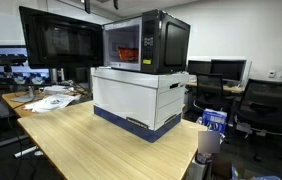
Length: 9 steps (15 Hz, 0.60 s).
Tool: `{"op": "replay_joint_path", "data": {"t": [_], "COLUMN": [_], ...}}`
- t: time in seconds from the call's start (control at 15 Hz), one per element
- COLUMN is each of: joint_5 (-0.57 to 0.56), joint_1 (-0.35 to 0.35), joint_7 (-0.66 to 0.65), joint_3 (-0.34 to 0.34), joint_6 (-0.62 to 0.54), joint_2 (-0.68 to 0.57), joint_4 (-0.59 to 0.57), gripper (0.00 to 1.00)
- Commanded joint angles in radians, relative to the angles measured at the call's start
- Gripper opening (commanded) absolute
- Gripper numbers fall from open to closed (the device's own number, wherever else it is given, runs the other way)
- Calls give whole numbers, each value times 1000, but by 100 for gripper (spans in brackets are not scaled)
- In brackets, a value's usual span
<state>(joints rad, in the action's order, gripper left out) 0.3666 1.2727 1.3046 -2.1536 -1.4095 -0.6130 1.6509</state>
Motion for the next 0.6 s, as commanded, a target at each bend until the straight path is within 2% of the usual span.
{"op": "replay_joint_path", "data": {"t": [0.0,0.13,0.4,0.53], "joint_5": [-37,-25,26,94], "joint_1": [-33,-58,-70,-71], "joint_7": [-88,-143,-310,-397], "joint_3": [82,121,146,132], "joint_6": [103,137,102,66], "joint_2": [144,180,186,148], "joint_4": [-98,-113,-77,-37], "gripper": [100,100,100,100]}}
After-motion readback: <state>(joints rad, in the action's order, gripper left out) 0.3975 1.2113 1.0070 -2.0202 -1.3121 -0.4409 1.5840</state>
